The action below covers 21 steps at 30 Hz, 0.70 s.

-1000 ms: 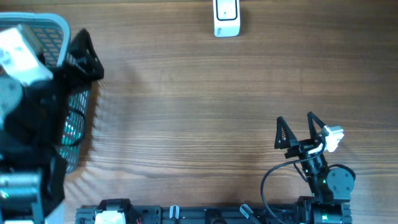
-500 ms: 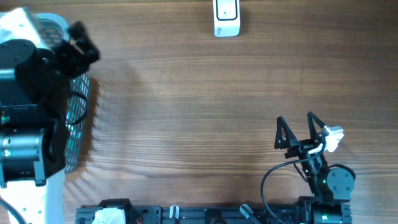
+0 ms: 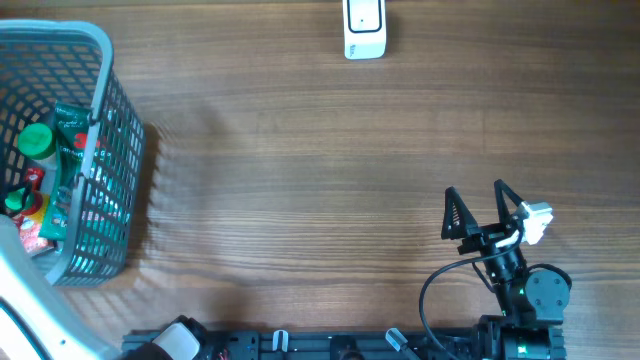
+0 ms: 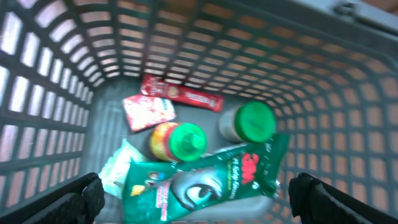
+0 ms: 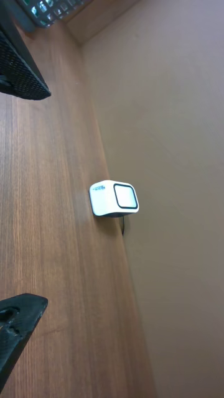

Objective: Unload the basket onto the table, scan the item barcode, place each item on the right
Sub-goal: 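Reach the left gripper into the basket and grasp the sauce bottle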

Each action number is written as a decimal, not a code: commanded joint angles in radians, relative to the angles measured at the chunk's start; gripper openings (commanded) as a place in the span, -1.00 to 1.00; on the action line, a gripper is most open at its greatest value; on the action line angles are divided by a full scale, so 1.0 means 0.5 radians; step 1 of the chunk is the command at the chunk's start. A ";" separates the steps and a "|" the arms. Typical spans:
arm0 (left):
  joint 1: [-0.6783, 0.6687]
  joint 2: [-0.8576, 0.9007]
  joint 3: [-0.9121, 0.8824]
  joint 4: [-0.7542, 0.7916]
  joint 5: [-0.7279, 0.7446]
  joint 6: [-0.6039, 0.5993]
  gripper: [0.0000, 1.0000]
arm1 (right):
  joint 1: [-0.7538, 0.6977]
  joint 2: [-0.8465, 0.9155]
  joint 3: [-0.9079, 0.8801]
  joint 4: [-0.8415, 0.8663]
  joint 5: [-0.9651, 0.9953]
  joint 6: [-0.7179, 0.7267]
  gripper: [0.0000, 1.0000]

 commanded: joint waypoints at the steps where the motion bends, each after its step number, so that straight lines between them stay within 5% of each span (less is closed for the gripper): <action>1: 0.132 0.174 0.021 -0.031 0.028 -0.076 1.00 | 0.010 -0.016 -0.002 0.005 0.028 0.014 0.99; 21: 0.163 0.768 0.021 0.091 0.326 -0.014 1.00 | 0.010 -0.016 -0.002 0.005 0.028 0.013 0.99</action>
